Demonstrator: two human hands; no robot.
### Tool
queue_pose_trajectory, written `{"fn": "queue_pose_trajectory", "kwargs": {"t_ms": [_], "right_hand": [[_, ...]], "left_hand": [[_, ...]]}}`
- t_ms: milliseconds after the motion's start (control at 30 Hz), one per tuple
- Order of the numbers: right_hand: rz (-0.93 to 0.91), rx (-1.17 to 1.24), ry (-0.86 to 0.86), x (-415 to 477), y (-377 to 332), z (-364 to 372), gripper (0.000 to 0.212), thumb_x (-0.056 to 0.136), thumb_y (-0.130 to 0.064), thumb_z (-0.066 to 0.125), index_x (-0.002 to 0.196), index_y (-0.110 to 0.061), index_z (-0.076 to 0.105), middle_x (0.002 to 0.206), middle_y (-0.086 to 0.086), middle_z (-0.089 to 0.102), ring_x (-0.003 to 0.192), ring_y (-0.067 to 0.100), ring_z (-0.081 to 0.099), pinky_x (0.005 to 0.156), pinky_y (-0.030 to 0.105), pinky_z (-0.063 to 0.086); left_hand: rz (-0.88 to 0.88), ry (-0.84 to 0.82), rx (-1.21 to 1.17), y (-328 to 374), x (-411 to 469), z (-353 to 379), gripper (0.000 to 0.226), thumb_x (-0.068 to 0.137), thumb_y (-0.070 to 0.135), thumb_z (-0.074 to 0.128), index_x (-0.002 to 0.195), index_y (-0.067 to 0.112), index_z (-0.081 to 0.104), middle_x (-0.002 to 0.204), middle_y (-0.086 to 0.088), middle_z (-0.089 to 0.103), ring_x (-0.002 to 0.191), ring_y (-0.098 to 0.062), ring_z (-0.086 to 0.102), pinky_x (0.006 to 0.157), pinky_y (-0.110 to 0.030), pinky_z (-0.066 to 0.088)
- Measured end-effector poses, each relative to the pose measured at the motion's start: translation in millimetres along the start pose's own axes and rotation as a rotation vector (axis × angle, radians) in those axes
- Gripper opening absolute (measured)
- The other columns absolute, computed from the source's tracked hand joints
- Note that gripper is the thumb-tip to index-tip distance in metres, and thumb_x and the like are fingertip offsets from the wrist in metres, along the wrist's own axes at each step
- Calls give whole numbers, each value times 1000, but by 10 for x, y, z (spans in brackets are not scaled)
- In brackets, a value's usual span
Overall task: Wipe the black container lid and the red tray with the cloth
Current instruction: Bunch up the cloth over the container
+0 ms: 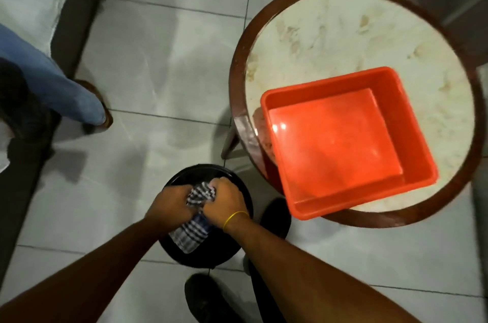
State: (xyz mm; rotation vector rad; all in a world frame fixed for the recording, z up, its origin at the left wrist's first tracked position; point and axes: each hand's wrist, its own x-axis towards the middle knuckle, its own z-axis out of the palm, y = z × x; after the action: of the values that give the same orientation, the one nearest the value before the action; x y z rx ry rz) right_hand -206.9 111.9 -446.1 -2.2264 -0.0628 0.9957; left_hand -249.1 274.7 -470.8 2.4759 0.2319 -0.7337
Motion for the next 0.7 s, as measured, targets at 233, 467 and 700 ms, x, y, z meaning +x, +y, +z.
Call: {"fn": "queue_pose_trajectory", "kwargs": {"t_ms": [233,467,700], "right_hand": [[-281,-32,207,-750,-930,-1127,24,84,-11,61,105,-22,56,103,16,75,101,45,68,75,43,49],[-508,-110,669,-1637,-1487,-2703,37,88,-14,61,122,-28,64,108,8,78,99,33,68,76,39,47],[-425,-231,569,-1677,-434,-2716,25,89,-25,55,108,-16,68,106,9,73,102,33,66,87,43,48]], "left_hand": [[248,309,20,773,-344,-1405,20,70,43,63,89,38,57,88,18,64,86,-10,60,73,-19,45],[552,532,186,2456,-356,-2636,53,62,21,77,112,33,64,91,7,75,79,-20,66,68,-11,36],[671,230,312,2952,-107,-1793,57,74,28,70,130,25,60,126,2,71,122,-24,64,99,-44,46]]}}
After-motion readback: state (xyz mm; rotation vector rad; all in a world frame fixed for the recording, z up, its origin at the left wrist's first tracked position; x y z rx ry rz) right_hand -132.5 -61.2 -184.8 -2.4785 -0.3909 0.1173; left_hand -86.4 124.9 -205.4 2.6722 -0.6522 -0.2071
